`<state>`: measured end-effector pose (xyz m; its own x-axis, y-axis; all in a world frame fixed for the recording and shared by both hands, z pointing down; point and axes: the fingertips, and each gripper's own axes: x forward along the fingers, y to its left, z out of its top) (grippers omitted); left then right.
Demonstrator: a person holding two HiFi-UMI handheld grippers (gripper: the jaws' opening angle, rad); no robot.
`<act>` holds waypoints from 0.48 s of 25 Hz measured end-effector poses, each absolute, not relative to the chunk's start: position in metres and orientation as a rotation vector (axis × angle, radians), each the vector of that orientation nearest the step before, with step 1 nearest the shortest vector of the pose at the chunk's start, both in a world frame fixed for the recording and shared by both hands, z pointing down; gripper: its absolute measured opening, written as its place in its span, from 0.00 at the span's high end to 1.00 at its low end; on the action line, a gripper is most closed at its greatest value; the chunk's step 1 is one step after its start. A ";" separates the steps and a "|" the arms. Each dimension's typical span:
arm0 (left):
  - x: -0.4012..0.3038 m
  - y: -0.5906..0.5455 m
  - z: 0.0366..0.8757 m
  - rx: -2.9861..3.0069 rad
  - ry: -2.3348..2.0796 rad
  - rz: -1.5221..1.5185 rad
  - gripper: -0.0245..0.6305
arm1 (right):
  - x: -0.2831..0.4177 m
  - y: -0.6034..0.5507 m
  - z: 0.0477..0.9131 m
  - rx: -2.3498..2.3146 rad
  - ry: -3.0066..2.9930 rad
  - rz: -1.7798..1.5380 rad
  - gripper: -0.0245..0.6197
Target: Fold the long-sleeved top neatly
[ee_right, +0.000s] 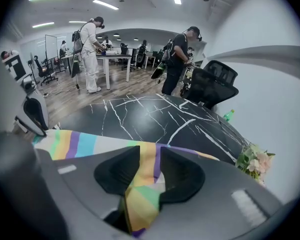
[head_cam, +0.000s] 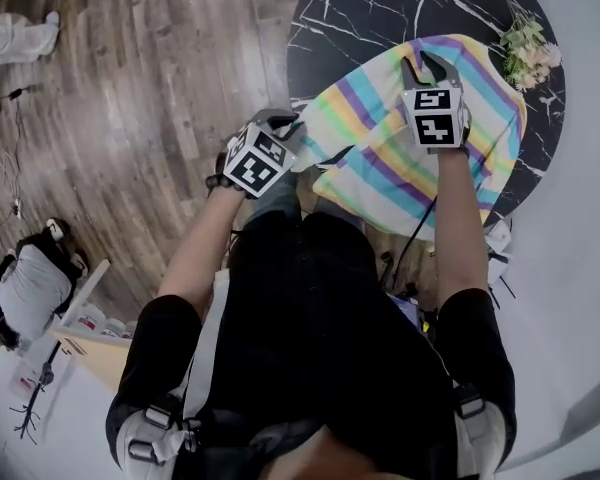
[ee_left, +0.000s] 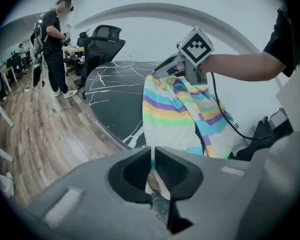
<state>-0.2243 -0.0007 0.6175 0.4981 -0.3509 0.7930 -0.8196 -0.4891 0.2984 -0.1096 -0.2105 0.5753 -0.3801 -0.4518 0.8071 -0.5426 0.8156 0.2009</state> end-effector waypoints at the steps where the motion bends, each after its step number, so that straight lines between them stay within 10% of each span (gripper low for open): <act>1: -0.224 -0.001 0.617 2.059 -0.949 0.877 0.93 | -0.110 -0.211 0.578 0.733 -2.027 0.120 0.75; 12: -0.286 -0.044 0.586 2.078 -1.018 0.915 0.93 | -0.119 -0.234 0.583 0.820 -1.945 0.182 0.75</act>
<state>-0.2862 -0.0442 0.5864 0.4570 -0.3896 0.7996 -0.8367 -0.4934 0.2378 -0.1190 -0.2339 0.5825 -0.2934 -0.4671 0.8341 -0.6134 0.7612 0.2105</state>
